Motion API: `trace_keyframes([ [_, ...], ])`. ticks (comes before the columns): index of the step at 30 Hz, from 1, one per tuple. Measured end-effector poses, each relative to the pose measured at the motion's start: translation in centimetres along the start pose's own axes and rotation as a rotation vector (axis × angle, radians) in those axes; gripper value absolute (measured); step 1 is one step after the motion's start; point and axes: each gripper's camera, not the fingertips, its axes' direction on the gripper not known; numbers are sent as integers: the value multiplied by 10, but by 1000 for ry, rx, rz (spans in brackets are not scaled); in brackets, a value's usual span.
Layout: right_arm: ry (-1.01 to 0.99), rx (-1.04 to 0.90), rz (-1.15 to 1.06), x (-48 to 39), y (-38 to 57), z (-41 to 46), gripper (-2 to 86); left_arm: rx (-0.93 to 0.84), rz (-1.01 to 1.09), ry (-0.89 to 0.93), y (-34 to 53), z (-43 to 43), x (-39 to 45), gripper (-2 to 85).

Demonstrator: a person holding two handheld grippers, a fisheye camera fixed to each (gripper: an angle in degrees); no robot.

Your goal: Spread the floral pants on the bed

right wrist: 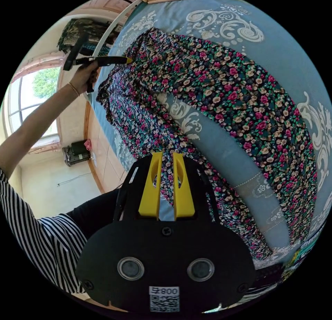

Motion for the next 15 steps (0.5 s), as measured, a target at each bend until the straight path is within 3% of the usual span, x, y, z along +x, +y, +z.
trace_keyframes([
  [5, 60, -84, -10, 35, 6, 30, 56, 81, -40, -16, -16, -27, -30, 35],
  [7, 75, -82, -6, 49, 12, 28, 48, 149, -161, -54, -29, -44, -66, 38],
  [10, 26, -70, 25, 80, 25, 23, 48, 206, -306, -49, -37, -46, -102, 51],
  [15, -57, 4, 64, 120, 53, 6, 62, 200, -365, 34, -11, -13, -104, 78],
])
